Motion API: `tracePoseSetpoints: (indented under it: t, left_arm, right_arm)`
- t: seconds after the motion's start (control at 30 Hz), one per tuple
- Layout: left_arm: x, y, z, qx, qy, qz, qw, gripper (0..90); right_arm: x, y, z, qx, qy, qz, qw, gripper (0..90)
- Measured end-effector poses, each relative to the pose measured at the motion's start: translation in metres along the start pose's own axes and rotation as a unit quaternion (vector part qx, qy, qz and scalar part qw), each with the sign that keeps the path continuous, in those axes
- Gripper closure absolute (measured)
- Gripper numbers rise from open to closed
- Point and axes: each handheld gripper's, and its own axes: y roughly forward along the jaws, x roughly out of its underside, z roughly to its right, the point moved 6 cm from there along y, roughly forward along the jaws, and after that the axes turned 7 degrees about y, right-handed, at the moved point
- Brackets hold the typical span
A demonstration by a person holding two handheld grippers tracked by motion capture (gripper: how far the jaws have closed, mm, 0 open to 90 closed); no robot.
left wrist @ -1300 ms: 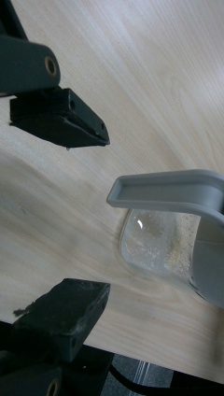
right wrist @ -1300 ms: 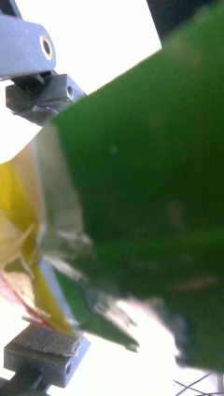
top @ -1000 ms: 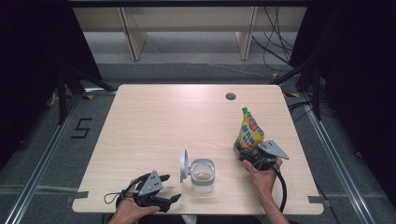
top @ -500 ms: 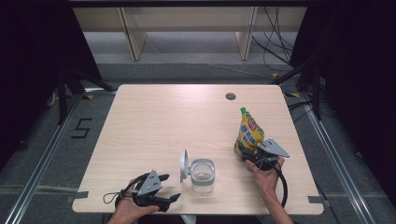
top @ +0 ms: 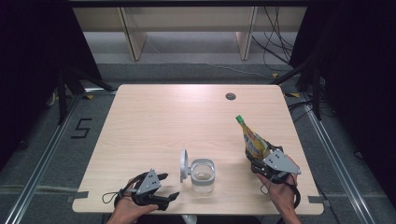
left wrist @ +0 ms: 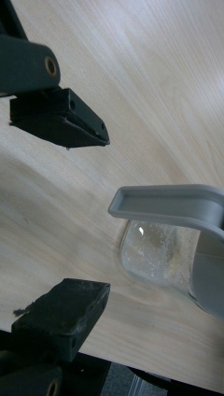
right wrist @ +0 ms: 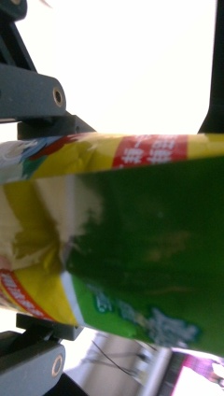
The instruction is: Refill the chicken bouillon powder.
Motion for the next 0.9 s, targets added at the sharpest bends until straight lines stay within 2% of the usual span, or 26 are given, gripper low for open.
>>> tracePoseSetpoints:
  t: [0.03,0.07,0.1,0.17,0.2,0.23,0.27,0.33,0.37,0.4,0.5,0.6,0.7,0.73,0.77,0.8,0.87,0.9]
  left_arm:
    - [0.0,0.0,-0.001,-0.003,0.003,0.001,1.0,23.6]
    - [-0.001,0.0,-0.002,-0.003,0.012,0.001,0.9999,23.6]
    - [-0.001,-0.001,-0.002,-0.008,0.012,-0.001,0.9999,23.6]
    - [-0.001,0.0,-0.002,-0.007,0.015,0.003,0.9999,23.6]
    - [-0.001,-0.001,-0.002,-0.006,0.015,0.002,0.9999,23.5]
    - [-0.001,-0.001,-0.002,-0.006,0.015,0.002,0.9999,23.5]
    - [0.0,-0.001,-0.003,-0.008,0.018,0.0,0.9998,23.5]
    - [-0.001,-0.001,-0.001,0.0,0.007,0.002,1.0,23.5]
    - [-0.001,0.0,0.0,-0.002,0.0,0.005,1.0,23.4]
    - [0.0,-0.001,-0.002,-0.011,0.007,-0.003,0.9999,23.4]
    - [-0.001,0.001,-0.001,-0.007,-0.006,0.008,0.9999,23.4]
    - [-0.001,0.001,-0.001,-0.007,-0.004,0.007,0.9999,23.3]
    - [0.0,0.0,-0.002,-0.009,0.0,0.004,1.0,23.3]
    - [0.0,-0.001,-0.002,-0.008,0.002,0.001,1.0,23.3]
    - [0.0,-0.001,-0.002,-0.007,0.003,-0.004,1.0,23.2]
    - [0.0,-0.001,-0.001,0.001,-0.001,0.0,1.0,23.2]
    - [0.0,-0.001,-0.002,-0.003,0.002,0.002,1.0,23.1]
    - [0.0,-0.001,-0.002,-0.004,0.001,0.0,1.0,23.1]
  right_arm:
    - [-0.004,-0.006,-0.003,0.0,-0.005,0.005,1.0,36.1]
    - [-0.007,-0.01,-0.006,0.001,-0.019,0.009,0.9998,36.2]
    - [-0.009,-0.014,-0.009,0.006,-0.034,0.007,0.9994,36.2]
    - [-0.012,-0.019,-0.013,0.008,-0.083,0.003,0.9965,36.2]
    - [-0.013,-0.021,-0.016,0.007,-0.086,0.004,0.9962,36.3]
    - [-0.014,-0.025,-0.02,0.003,-0.109,0.002,0.994,36.3]
    - [-0.014,-0.027,-0.024,0.002,-0.12,-0.002,0.9928,36.4]
    - [-0.014,-0.031,-0.029,-0.001,-0.144,-0.005,0.9896,36.5]
    - [-0.013,-0.033,-0.032,-0.005,-0.163,-0.01,0.9866,36.6]
    - [-0.012,-0.035,-0.035,-0.004,-0.168,-0.014,0.9856,36.7]
    - [-0.012,-0.038,-0.042,0.0,-0.219,-0.018,0.9756,36.9]
    - [-0.011,-0.039,-0.05,-0.004,-0.251,-0.027,0.9676,37.0]
    - [-0.01,-0.039,-0.056,-0.001,-0.289,-0.036,0.9566,37.1]
    - [-0.01,-0.039,-0.058,-0.006,-0.293,-0.037,0.9554,37.3]
    - [-0.011,-0.038,-0.059,-0.009,-0.306,-0.035,0.9515,39.7]
    - [-0.009,-0.039,-0.06,-0.008,-0.302,-0.041,0.9524,40.4]
    - [-0.008,-0.04,-0.063,-0.003,-0.315,-0.047,0.9478,40.5]
    - [-0.008,-0.039,-0.064,-0.001,-0.327,-0.049,0.9436,40.6]
